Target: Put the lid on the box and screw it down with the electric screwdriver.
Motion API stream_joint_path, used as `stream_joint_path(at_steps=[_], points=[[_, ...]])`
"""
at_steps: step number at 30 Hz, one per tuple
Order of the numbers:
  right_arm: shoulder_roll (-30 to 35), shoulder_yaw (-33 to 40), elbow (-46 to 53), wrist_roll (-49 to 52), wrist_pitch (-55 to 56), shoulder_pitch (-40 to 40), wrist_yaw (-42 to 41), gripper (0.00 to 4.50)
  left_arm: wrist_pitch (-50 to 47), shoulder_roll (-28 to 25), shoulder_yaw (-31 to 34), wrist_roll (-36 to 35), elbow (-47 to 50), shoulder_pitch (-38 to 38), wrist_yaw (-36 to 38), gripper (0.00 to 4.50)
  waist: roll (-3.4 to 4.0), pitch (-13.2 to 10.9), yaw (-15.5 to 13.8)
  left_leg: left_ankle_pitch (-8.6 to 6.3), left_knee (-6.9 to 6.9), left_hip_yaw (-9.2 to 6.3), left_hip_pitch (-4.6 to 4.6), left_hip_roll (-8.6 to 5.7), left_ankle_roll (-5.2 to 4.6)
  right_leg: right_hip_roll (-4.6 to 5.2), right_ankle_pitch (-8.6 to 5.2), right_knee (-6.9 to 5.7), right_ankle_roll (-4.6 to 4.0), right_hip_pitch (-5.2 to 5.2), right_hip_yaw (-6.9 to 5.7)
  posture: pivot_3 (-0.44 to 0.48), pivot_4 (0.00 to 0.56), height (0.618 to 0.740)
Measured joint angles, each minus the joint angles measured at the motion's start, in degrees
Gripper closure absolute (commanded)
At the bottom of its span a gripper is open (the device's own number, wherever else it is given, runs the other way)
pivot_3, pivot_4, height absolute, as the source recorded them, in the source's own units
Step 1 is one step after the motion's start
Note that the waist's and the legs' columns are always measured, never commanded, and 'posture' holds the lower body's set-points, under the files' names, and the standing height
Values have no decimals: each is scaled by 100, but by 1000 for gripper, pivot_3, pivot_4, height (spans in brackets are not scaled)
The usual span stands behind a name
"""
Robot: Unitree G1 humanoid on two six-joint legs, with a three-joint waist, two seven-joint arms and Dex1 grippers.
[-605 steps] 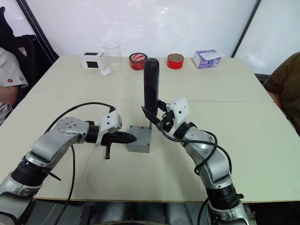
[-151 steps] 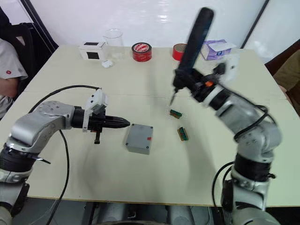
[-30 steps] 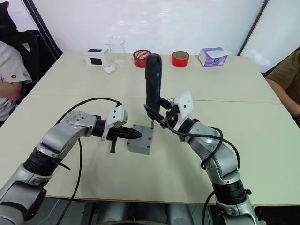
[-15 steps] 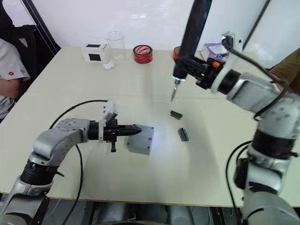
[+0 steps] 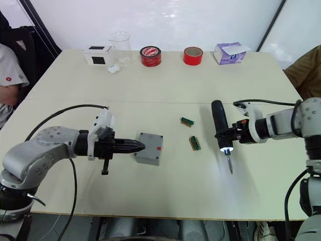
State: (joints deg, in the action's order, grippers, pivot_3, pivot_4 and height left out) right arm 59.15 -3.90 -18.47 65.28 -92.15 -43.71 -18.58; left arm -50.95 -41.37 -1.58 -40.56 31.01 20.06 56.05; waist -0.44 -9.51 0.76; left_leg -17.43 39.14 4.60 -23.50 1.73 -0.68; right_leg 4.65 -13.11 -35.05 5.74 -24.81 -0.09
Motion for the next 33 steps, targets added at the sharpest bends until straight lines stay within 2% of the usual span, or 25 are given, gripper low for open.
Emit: stream_joint_path(at_steps=[3,17,19,20,24,25,29,33], points=[[-11,-251,-220,-418,-1,-20,-102,2683,-166,-57,32,-123,116,-162,-188,4500,0,-1,-8,0,0,0,-2,0,0,0,1,0,2,-1,0,0,150,740],[-474,-323,-642,-1790,-3,-404,-843,2683,-203,-372,131,-417,347,-88,-373,4500,-9,-1,22,1,5,1,5,-1,2,-3,5,0,9,6,-1,0,150,740],[-507,-402,-662,-1970,-3,-466,-959,1677,-194,-374,129,-417,344,-82,-373,4500,-10,0,22,1,5,-1,7,0,2,-5,5,-1,8,9,-1,0,150,740],[-521,-430,-663,-2046,-3,-498,-1043,1492,-194,-373,129,-418,343,-83,-373,4500,-11,0,22,1,5,-1,8,0,2,-5,5,-1,8,9,-1,0,150,740],[-554,-595,-663,-2248,2,-623,-1360,132,-185,-375,129,-419,344,-119,-370,4500,-24,8,7,1,7,-2,13,0,2,-5,4,0,8,18,-1,0,150,740],[-554,-647,-659,-2312,7,-646,-1465,12,-183,-376,129,-420,344,-157,-369,4500,-28,11,5,1,7,-2,15,0,2,-4,2,0,4,21,-1,0,150,740],[-524,-805,-651,-2540,70,-685,-1707,12,-184,-403,150,-450,337,-197,-381,4500,-41,16,-15,2,13,-5,15,-1,3,1,2,0,2,26,-2,0,150,740],[-383,-841,-557,-2870,633,-633,-1998,12,-224,-403,469,-582,100,-396,-505,4500,-30,7,-13,2,14,-3,11,-3,3,3,2,0,3,20,-1,0,150,740]])
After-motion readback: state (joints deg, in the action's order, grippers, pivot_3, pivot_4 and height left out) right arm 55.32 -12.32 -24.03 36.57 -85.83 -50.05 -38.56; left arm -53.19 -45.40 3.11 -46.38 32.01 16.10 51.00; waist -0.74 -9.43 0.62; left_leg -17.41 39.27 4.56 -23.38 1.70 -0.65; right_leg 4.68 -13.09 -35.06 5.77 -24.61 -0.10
